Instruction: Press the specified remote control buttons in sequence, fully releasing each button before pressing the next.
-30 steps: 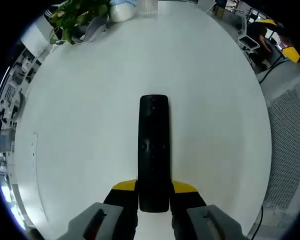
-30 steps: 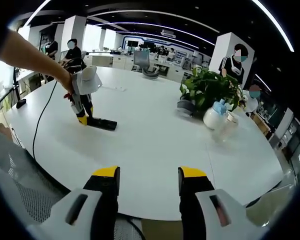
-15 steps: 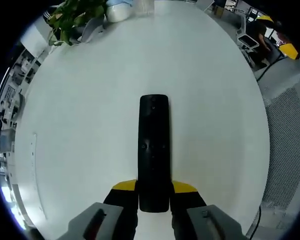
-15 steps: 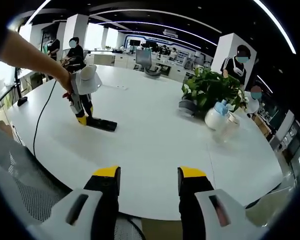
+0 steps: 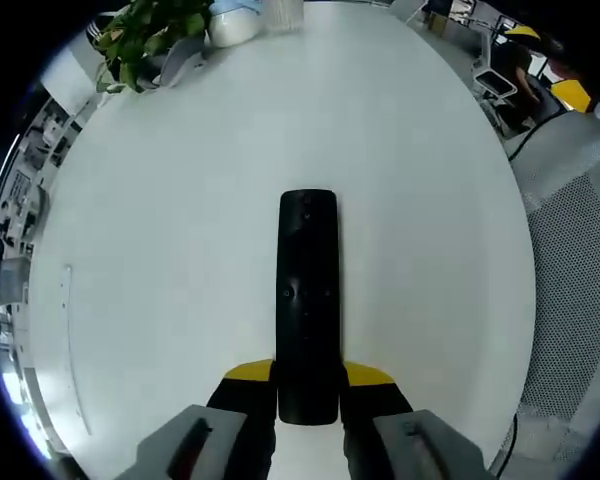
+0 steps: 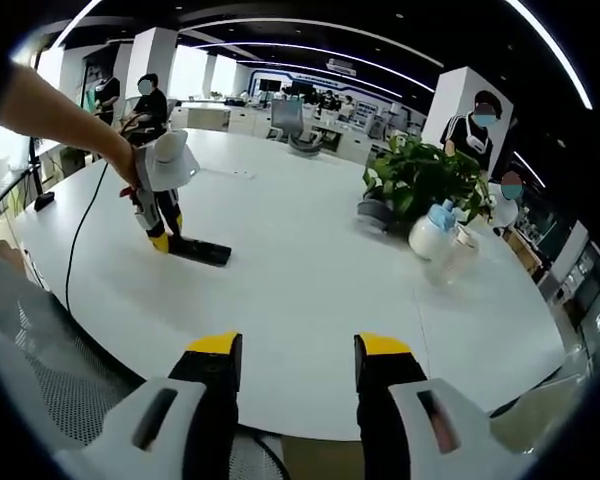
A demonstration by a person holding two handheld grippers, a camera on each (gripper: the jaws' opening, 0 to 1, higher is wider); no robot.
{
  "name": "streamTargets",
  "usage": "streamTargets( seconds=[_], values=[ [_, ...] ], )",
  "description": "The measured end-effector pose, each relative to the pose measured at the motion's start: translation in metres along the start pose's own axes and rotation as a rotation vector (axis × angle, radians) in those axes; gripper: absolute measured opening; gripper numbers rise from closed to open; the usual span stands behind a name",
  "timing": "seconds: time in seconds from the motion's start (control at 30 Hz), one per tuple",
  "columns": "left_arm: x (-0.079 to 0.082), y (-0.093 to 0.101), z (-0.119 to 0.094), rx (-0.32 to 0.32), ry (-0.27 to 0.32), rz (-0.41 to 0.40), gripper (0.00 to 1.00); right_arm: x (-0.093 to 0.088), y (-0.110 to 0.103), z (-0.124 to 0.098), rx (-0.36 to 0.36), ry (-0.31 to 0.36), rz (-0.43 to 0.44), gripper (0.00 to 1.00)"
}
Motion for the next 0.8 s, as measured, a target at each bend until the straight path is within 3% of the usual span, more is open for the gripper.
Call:
streamTargets(
  seconds=[0.8],
  values=[
    [-0.001,0.019,-0.001,-0.003,-0.008,-0.001,0.23,0.000,0.000,-0.001,0.001,0.008,-0.004,0.45]
  ],
)
Point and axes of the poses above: the point that each gripper's makers call its tool centre point, and the gripper's own axes: z roughly forward along the fingers, y roughly to its right, x roughly out of its top, the point moved 8 cm from there along -z, roughly backward along the fingers, and after that the axes turned 12 degrees about y, right-handed, at the moved point
